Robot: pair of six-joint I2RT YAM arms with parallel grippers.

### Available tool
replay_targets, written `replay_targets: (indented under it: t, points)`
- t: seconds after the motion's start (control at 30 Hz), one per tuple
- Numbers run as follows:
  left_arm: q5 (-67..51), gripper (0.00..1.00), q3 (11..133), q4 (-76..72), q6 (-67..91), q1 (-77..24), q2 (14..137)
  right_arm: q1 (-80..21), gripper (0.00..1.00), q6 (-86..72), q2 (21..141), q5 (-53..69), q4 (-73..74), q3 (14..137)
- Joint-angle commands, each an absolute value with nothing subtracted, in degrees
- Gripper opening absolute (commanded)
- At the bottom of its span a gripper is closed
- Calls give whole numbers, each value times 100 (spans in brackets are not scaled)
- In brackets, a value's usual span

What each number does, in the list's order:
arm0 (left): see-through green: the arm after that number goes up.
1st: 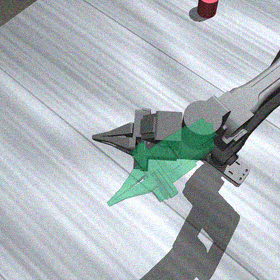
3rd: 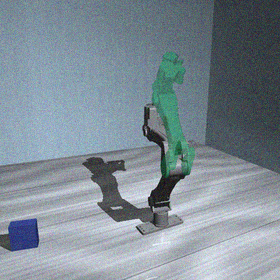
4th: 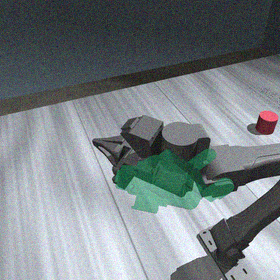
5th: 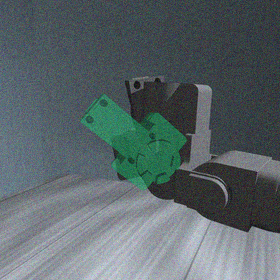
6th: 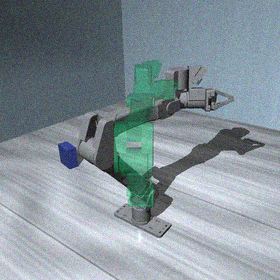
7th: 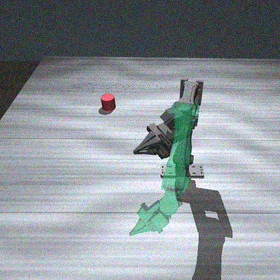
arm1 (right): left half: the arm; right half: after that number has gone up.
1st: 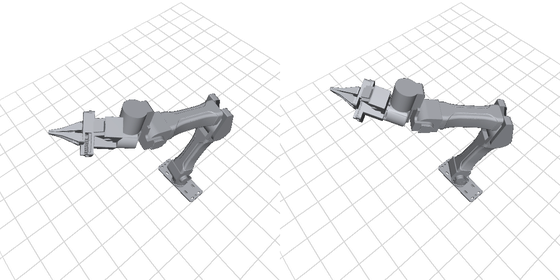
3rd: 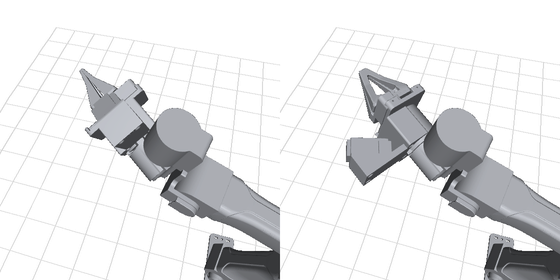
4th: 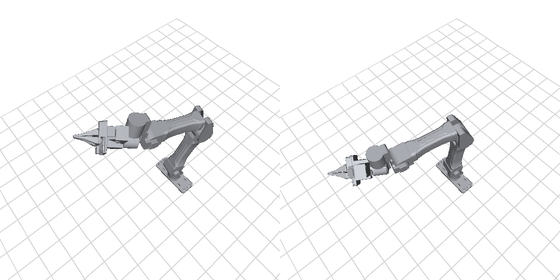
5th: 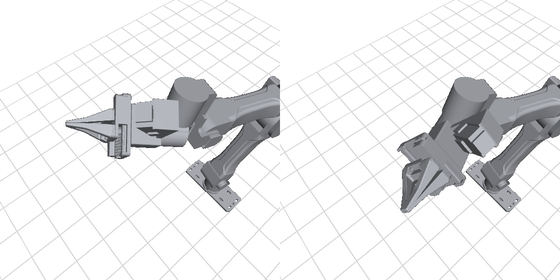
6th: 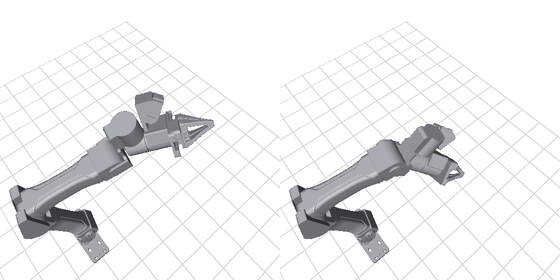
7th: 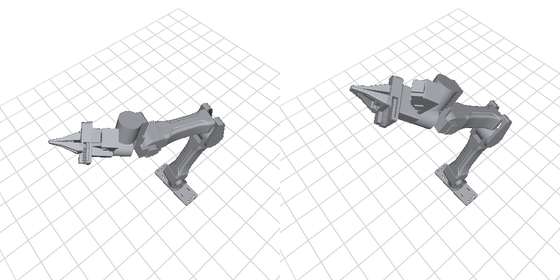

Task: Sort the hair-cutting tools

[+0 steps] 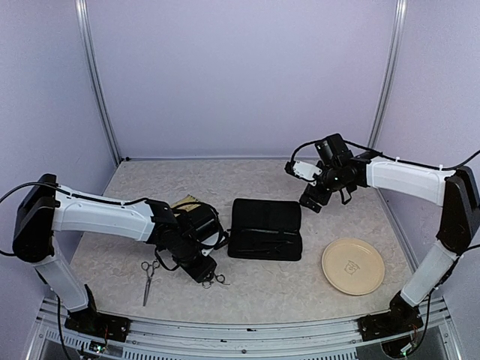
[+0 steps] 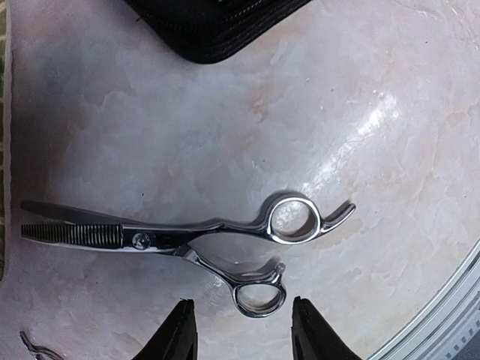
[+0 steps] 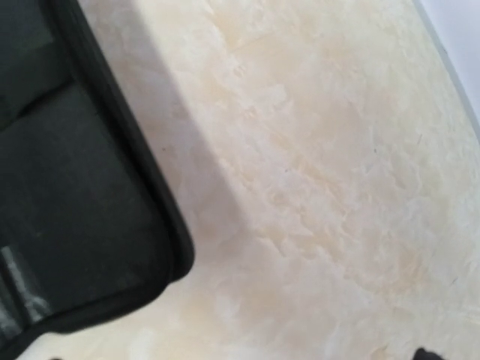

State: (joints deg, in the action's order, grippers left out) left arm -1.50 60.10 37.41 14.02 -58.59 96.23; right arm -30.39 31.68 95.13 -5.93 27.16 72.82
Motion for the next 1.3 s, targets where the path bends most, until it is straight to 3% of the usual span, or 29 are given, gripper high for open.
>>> replay_targets:
  t: [0.0, 0.17, 0.73, 1.27]
  points:
    - [-148, 43, 5849, 3717, 1884, -5880, 9476, -2927, 100, 2758, 8954, -125, 2307, 6892]
    - [-114, 40, 5655, 3493, 1986, -5722, 9470, -2918, 100, 2820, 9076, 277, 2504, 6839]
    - [-1350, 44, 5602, 2899, 1650, -5775, 9764, -2909, 100, 2860, 9297, 730, 2588, 6845]
    - [-1833, 45, 7113, 2457, 1020, -6246, 11079, -2897, 100, 2906, 9300, 941, 2628, 6817]
